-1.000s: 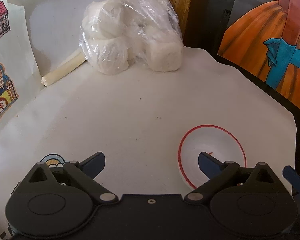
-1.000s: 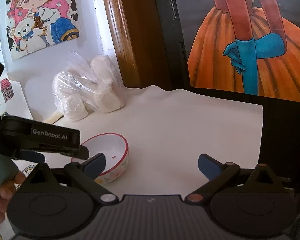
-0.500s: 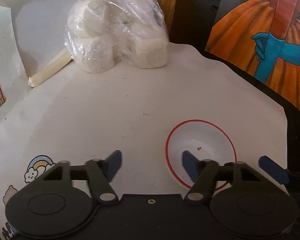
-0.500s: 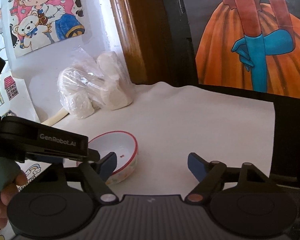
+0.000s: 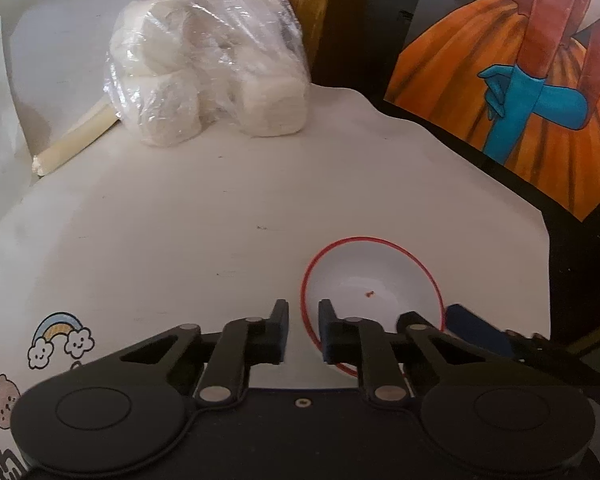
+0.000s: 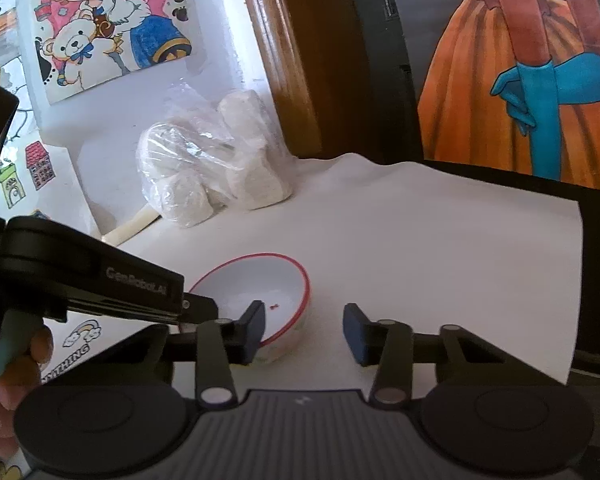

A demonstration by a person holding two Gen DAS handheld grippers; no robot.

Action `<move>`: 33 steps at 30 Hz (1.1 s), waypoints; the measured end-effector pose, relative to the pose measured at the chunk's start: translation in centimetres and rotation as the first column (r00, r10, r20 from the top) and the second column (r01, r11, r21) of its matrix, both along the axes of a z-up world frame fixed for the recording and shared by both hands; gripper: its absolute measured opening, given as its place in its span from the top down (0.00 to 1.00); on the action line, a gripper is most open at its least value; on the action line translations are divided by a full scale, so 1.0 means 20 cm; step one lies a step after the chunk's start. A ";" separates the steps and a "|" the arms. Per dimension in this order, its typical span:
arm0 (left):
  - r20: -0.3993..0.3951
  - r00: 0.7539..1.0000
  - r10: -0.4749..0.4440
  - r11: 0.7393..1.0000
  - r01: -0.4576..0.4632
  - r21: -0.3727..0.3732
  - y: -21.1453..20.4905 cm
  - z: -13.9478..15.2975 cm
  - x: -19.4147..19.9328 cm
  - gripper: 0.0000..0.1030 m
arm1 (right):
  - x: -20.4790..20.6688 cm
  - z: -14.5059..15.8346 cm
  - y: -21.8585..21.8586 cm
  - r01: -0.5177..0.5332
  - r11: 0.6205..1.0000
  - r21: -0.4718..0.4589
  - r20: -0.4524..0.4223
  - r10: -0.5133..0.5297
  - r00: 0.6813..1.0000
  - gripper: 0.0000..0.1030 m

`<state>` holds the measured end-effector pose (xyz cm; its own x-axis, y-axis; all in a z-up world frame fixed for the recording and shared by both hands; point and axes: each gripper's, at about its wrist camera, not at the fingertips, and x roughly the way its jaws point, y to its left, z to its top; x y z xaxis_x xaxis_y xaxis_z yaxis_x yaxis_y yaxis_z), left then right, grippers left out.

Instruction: Organize plates and bowls

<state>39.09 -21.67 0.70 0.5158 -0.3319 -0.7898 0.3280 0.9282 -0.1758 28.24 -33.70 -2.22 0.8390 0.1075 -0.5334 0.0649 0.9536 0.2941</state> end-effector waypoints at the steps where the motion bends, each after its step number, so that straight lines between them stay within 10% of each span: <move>1: -0.003 1.000 -0.007 1.000 0.007 -0.005 0.00 0.00 0.00 0.85 | 0.00 0.00 0.00 -0.005 1.000 0.010 -0.001 0.005 1.000 0.64; 33: 0.032 0.999 -0.002 0.999 0.003 -0.049 0.11 0.15 -0.17 0.89 | -0.14 0.12 0.02 -0.028 0.997 0.066 0.037 0.025 0.999 0.77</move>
<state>35.62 -19.37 3.77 0.5399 -0.3712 -0.7555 0.3364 0.9179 -0.2106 25.38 -33.33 0.11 0.8538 0.1643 -0.4941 0.0282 0.9329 0.3589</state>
